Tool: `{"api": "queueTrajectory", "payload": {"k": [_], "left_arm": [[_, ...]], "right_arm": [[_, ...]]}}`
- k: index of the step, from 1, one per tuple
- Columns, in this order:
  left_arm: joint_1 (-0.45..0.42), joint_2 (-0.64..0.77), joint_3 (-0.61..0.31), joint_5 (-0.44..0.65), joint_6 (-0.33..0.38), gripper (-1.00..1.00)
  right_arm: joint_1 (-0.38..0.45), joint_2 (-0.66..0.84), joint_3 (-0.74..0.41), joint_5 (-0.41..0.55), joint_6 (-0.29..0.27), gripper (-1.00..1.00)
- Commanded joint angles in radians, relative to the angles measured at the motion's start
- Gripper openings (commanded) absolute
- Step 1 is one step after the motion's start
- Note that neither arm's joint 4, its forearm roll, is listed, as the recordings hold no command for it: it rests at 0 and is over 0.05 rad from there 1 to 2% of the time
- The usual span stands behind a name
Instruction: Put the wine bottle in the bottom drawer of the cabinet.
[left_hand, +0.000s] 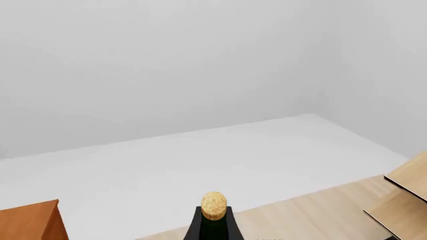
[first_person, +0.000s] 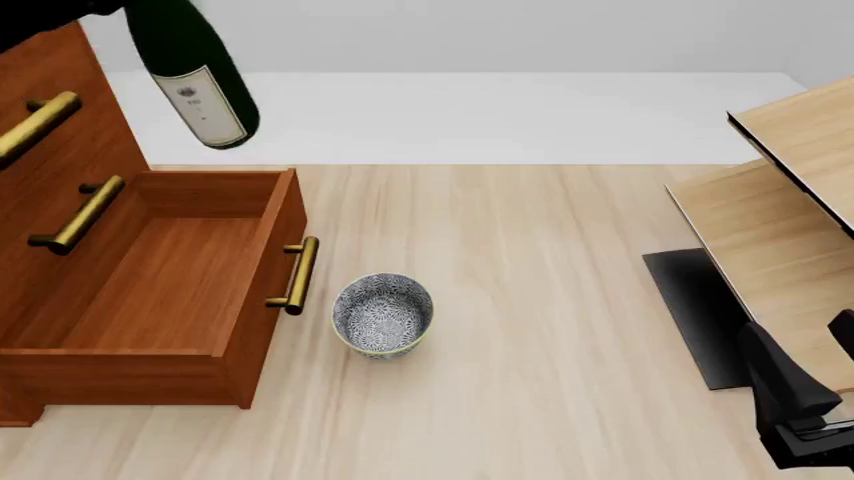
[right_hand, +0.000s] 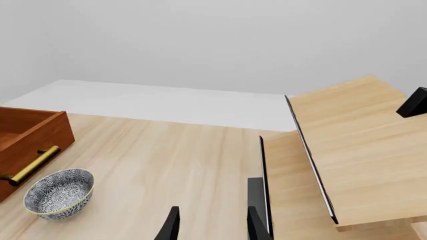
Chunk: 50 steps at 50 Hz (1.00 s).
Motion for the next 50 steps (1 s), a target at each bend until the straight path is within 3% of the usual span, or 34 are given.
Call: {"api": "queueTrajectory", "payload": {"k": [1, 3, 5, 9, 14, 19, 22, 26, 29, 31, 42, 45, 50], "left_arm": [[0.044, -0.067, -0.04, 0.103, 0.017, -1.0], [0.041, -0.072, -0.047, 0.133, 0.009, -1.0], [0.046, -0.076, -0.052, 0.163, 0.061, -1.0], [0.034, -0.106, -0.07, 0.214, 0.045, -1.0], [0.097, -0.106, -0.103, 0.295, 0.032, -1.0], [0.08, -0.119, -0.116, 0.357, 0.01, -1.0], [0.093, -0.118, -0.126, 0.396, 0.029, -1.0], [0.095, -0.119, -0.147, 0.457, -0.021, -1.0], [0.077, -0.125, -0.149, 0.481, 0.017, -1.0], [0.076, -0.109, -0.167, 0.524, -0.021, -1.0], [0.097, -0.081, -0.22, 0.663, 0.0, -1.0], [0.065, -0.075, -0.222, 0.681, -0.022, -1.0], [0.093, -0.059, -0.228, 0.695, -0.018, -1.0]], "right_arm": [[0.004, -0.003, 0.0, 0.002, -0.002, 1.0], [0.004, -0.002, 0.0, 0.0, -0.004, 1.0], [0.005, -0.001, 0.0, -0.002, -0.002, 1.0], [0.008, 0.002, 0.0, -0.003, -0.004, 1.0], [0.008, -0.002, 0.0, 0.0, -0.005, 1.0], [0.009, -0.003, 0.0, 0.001, -0.006, 1.0], [0.011, -0.002, 0.0, 0.003, -0.006, 1.0], [0.014, 0.01, 0.0, -0.008, -0.004, 1.0], [0.018, 0.015, 0.0, -0.012, -0.005, 1.0], [0.02, 0.014, 0.0, -0.012, -0.006, 1.0], [0.033, 0.024, 0.0, -0.02, -0.003, 1.0], [0.035, 0.013, 0.0, -0.01, -0.001, 1.0], [0.035, 0.006, 0.0, -0.003, -0.001, 1.0]]}}
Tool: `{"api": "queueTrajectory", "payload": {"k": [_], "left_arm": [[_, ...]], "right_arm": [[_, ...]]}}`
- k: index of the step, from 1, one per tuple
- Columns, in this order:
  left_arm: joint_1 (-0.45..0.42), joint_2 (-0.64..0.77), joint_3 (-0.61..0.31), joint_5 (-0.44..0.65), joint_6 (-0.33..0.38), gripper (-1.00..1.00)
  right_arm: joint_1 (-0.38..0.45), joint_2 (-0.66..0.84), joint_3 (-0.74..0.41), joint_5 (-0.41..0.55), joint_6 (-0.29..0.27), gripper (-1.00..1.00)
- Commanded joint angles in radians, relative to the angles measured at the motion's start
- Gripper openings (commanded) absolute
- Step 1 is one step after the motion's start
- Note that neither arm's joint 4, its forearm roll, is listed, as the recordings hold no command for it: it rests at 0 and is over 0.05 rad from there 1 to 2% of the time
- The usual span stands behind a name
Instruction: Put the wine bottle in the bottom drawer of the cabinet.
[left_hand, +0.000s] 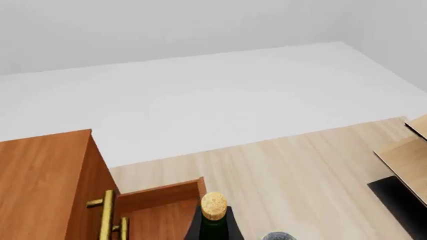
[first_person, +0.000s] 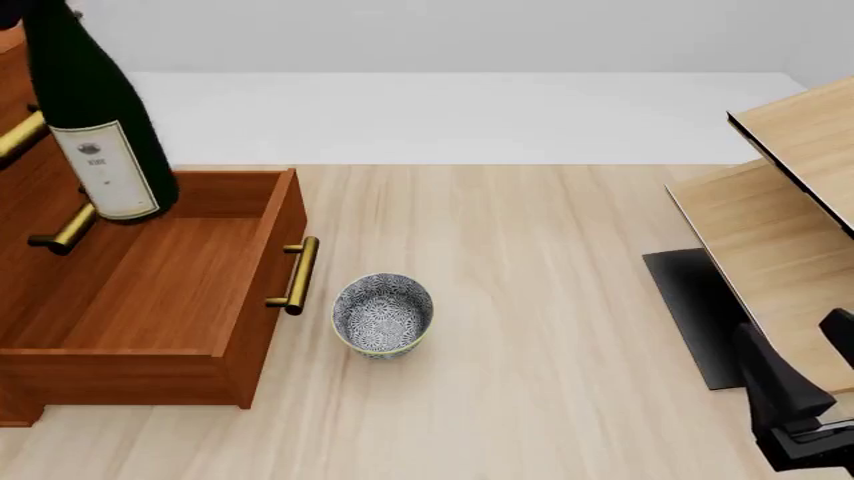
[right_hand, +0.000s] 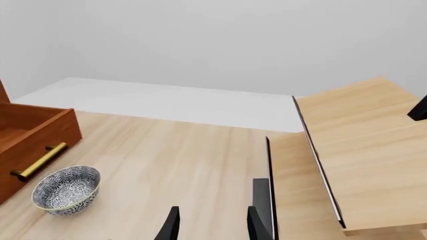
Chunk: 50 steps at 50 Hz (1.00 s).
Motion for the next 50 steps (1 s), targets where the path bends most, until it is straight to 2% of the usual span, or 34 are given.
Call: {"api": "queueTrajectory", "payload": {"k": [1, 7, 8, 10, 12, 14, 18, 20, 22, 24, 25, 26, 27, 28, 29, 30, 31, 32, 33, 35, 36, 37, 39, 40, 46, 50], "left_arm": [[0.005, 0.025, -0.035, 0.083, 0.003, -1.0], [0.003, 0.048, -0.054, 0.107, 0.013, -1.0], [0.001, 0.059, -0.06, 0.117, -0.003, -1.0], [0.015, 0.066, -0.073, 0.123, 0.029, -1.0], [-0.012, 0.085, -0.107, 0.156, -0.023, -1.0], [0.006, 0.097, -0.128, 0.164, 0.011, -1.0], [0.009, 0.129, -0.157, 0.199, -0.041, -1.0], [0.02, 0.144, -0.17, 0.219, -0.026, -1.0], [0.024, 0.156, -0.19, 0.237, -0.049, -1.0], [0.027, 0.157, -0.207, 0.242, -0.028, -1.0], [0.003, 0.154, -0.212, 0.249, -0.047, -1.0], [-0.031, 0.157, -0.216, 0.274, -0.119, -1.0], [-0.027, 0.157, -0.219, 0.274, -0.103, -1.0], [0.004, 0.161, -0.22, 0.268, -0.038, -1.0], [0.007, 0.162, -0.218, 0.264, -0.043, -1.0], [-0.01, 0.168, -0.216, 0.276, -0.09, -1.0], [-0.007, 0.168, -0.212, 0.274, -0.081, -1.0], [0.019, 0.173, -0.206, 0.267, -0.036, -1.0], [0.029, 0.182, -0.202, 0.268, -0.073, -1.0], [0.039, 0.185, -0.197, 0.266, -0.024, -1.0], [0.049, 0.192, -0.195, 0.268, -0.052, -1.0], [0.029, 0.193, -0.187, 0.271, -0.027, -1.0], [0.034, 0.195, -0.193, 0.268, -0.035, -1.0], [0.072, 0.209, -0.198, 0.266, -0.04, -1.0], [0.066, 0.202, -0.146, 0.258, -0.015, -1.0], [0.071, 0.199, -0.143, 0.254, -0.009, -1.0]], "right_arm": [[0.007, -0.009, 0.0, 0.007, 0.001, 1.0], [0.009, -0.011, 0.0, 0.011, 0.002, 1.0], [0.01, -0.01, 0.0, 0.01, 0.001, 1.0], [0.01, -0.009, 0.0, 0.008, 0.001, 1.0], [0.01, -0.006, 0.0, 0.006, 0.0, 1.0], [0.011, -0.004, 0.0, 0.006, -0.002, 1.0], [0.011, -0.008, 0.0, 0.009, -0.002, 1.0], [0.01, -0.012, 0.0, 0.013, -0.002, 1.0], [0.009, -0.011, 0.0, 0.014, -0.002, 1.0], [0.01, -0.01, 0.0, 0.012, -0.003, 1.0], [0.01, -0.009, 0.0, 0.011, -0.002, 1.0], [0.011, -0.003, -0.001, 0.009, -0.004, 1.0], [0.011, -0.002, -0.001, 0.007, -0.005, 1.0], [0.012, -0.002, -0.001, 0.007, -0.005, 1.0], [0.011, -0.006, 0.0, 0.01, -0.006, 1.0], [0.009, -0.008, 0.0, 0.011, -0.005, 1.0], [0.008, -0.009, 0.0, 0.012, -0.004, 1.0], [0.008, -0.01, 0.0, 0.014, -0.005, 1.0], [0.009, -0.012, 0.0, 0.016, -0.005, 1.0], [0.009, -0.012, 0.0, 0.016, -0.005, 1.0], [0.009, -0.014, 0.0, 0.017, -0.005, 1.0], [0.009, -0.014, 0.0, 0.017, -0.006, 1.0], [0.008, -0.014, 0.0, 0.017, -0.005, 1.0], [0.01, -0.01, -0.001, 0.016, -0.008, 1.0], [0.008, -0.016, 0.0, 0.02, -0.006, 1.0], [0.01, -0.007, -0.001, 0.013, -0.007, 1.0]]}}
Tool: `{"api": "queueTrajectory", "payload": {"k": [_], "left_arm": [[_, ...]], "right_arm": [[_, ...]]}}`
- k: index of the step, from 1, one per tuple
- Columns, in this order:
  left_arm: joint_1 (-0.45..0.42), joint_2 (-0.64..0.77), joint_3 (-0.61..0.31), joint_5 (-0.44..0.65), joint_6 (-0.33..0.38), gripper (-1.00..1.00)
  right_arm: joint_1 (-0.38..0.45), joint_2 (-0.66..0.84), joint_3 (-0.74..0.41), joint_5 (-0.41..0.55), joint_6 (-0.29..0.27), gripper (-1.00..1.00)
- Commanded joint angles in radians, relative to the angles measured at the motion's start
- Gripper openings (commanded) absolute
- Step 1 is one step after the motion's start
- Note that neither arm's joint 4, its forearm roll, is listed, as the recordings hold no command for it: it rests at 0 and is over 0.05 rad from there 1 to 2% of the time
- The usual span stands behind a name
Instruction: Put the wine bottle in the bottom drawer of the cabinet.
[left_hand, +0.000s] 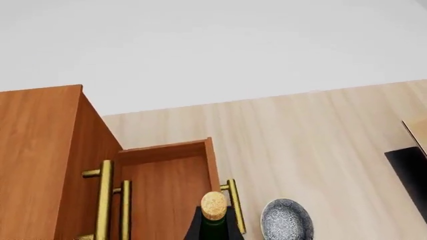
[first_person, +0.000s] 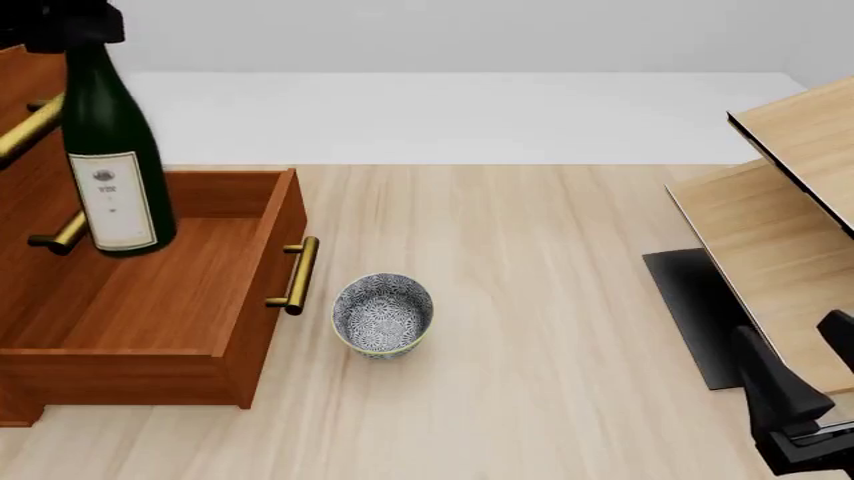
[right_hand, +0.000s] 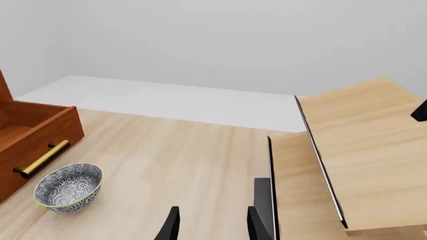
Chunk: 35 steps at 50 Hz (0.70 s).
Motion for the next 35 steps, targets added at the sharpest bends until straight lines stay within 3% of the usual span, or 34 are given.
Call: {"api": "queueTrajectory", "payload": {"k": [1, 7, 8, 18, 35], "left_arm": [[0.023, 0.008, 0.02, -0.002, 0.031, -1.0], [0.03, 0.005, 0.046, -0.013, 0.031, -1.0], [0.014, 0.005, 0.06, -0.007, 0.0, -1.0], [0.03, -0.017, 0.131, -0.048, 0.012, -1.0], [0.024, -0.032, 0.182, -0.074, -0.008, -1.0]], "right_arm": [[0.001, 0.004, -0.001, -0.003, -0.001, 1.0], [-0.001, -0.001, -0.001, 0.003, -0.003, 1.0], [-0.001, -0.004, 0.0, 0.005, -0.002, 1.0], [-0.001, -0.012, 0.0, 0.013, -0.002, 1.0], [-0.002, -0.01, 0.0, 0.012, -0.003, 1.0]]}}
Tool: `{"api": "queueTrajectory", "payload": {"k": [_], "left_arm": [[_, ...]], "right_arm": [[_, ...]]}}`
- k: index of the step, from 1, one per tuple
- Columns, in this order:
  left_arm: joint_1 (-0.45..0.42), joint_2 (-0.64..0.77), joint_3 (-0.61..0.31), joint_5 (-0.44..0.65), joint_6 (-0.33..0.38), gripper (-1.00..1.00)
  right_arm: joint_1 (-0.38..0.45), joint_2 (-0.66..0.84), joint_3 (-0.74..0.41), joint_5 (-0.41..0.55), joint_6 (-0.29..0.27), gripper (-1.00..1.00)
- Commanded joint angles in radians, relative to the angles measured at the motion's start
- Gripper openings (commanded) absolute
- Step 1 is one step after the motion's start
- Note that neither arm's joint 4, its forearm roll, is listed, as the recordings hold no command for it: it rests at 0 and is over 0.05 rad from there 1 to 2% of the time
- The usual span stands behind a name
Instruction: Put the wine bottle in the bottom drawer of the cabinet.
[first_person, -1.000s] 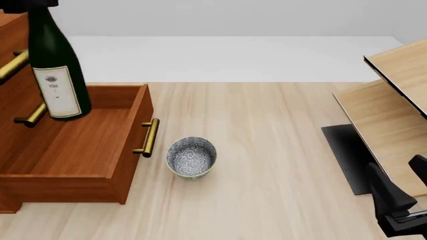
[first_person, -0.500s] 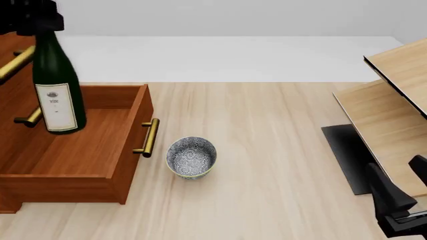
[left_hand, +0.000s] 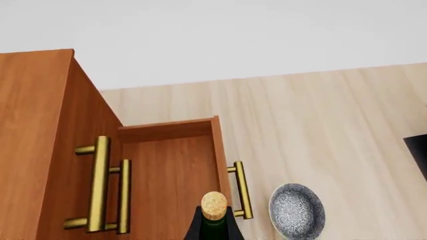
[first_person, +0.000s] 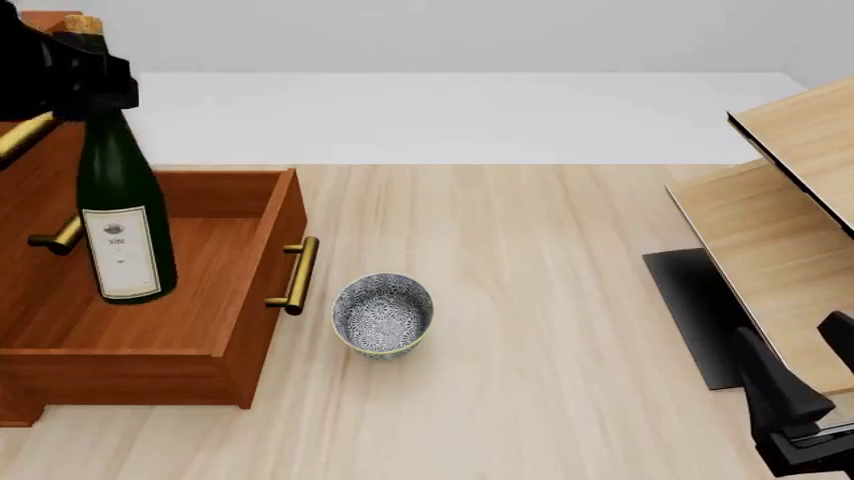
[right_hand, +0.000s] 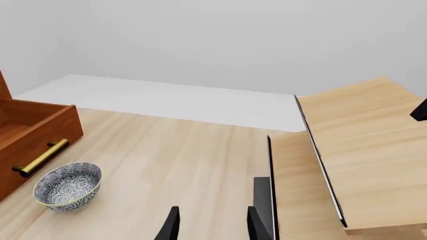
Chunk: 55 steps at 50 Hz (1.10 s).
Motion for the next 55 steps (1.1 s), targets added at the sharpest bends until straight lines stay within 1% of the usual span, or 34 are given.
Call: {"api": "queueTrajectory", "payload": {"k": [1, 4, 5, 7, 9, 14, 16, 17, 24, 31, 32, 34, 35, 37, 39, 41, 43, 48, 50, 52, 55], "left_arm": [[0.0, -0.011, 0.03, -0.024, 0.001, -1.0], [0.001, -0.006, 0.038, -0.034, -0.008, -1.0], [-0.003, -0.008, 0.042, -0.036, -0.003, -1.0], [-0.015, -0.011, 0.046, -0.038, -0.016, -1.0], [-0.006, -0.007, 0.047, -0.049, -0.003, -1.0], [-0.008, 0.0, 0.054, -0.063, -0.019, -1.0], [-0.005, 0.003, 0.057, -0.069, -0.01, -1.0], [-0.006, 0.005, 0.06, -0.074, -0.02, -1.0], [-0.003, 0.015, 0.084, -0.101, -0.007, -1.0], [-0.007, 0.021, 0.109, -0.129, -0.008, -1.0], [-0.005, 0.024, 0.114, -0.131, -0.023, -1.0], [-0.002, 0.026, 0.12, -0.14, -0.009, -1.0], [-0.005, 0.027, 0.12, -0.142, -0.02, -1.0], [0.0, 0.032, 0.124, -0.15, -0.01, -1.0], [-0.004, 0.035, 0.127, -0.154, -0.017, -1.0], [0.001, 0.04, 0.134, -0.165, -0.001, -1.0], [-0.003, 0.042, 0.135, -0.169, -0.015, -1.0], [0.003, 0.053, 0.149, -0.191, -0.006, -1.0], [-0.005, 0.054, 0.15, -0.193, -0.02, -1.0], [0.005, 0.059, 0.149, -0.198, -0.005, -1.0], [0.003, 0.06, 0.156, -0.207, -0.003, -1.0]], "right_arm": [[0.0, -0.001, 0.0, 0.001, 0.0, 1.0], [0.0, -0.004, 0.0, 0.004, 0.0, 1.0], [0.0, -0.004, 0.0, 0.004, 0.0, 1.0], [-0.002, -0.006, 0.0, 0.005, 0.0, 1.0], [-0.002, -0.004, 0.0, 0.003, 0.0, 1.0], [-0.003, -0.003, 0.0, 0.002, 0.0, 1.0], [-0.003, -0.003, 0.0, 0.002, 0.0, 1.0], [-0.003, -0.001, 0.0, 0.002, 0.0, 1.0], [-0.006, 0.002, 0.0, -0.002, -0.001, 1.0], [-0.011, 0.0, 0.0, 0.002, -0.001, 1.0], [-0.011, 0.001, 0.0, 0.002, -0.001, 1.0], [-0.011, 0.003, 0.0, 0.0, -0.002, 1.0], [-0.011, 0.004, 0.0, -0.001, -0.002, 1.0], [-0.011, 0.005, 0.0, -0.002, -0.003, 1.0], [-0.012, 0.005, 0.0, 0.0, -0.003, 1.0], [-0.014, 0.006, 0.0, -0.001, -0.004, 1.0], [-0.014, 0.008, 0.0, -0.002, -0.004, 1.0], [-0.017, 0.007, 0.0, 0.0, -0.005, 1.0], [-0.018, 0.004, 0.0, 0.004, -0.005, 1.0], [-0.018, 0.003, 0.0, 0.005, -0.005, 1.0], [-0.02, 0.004, 0.0, 0.004, -0.007, 1.0]]}}
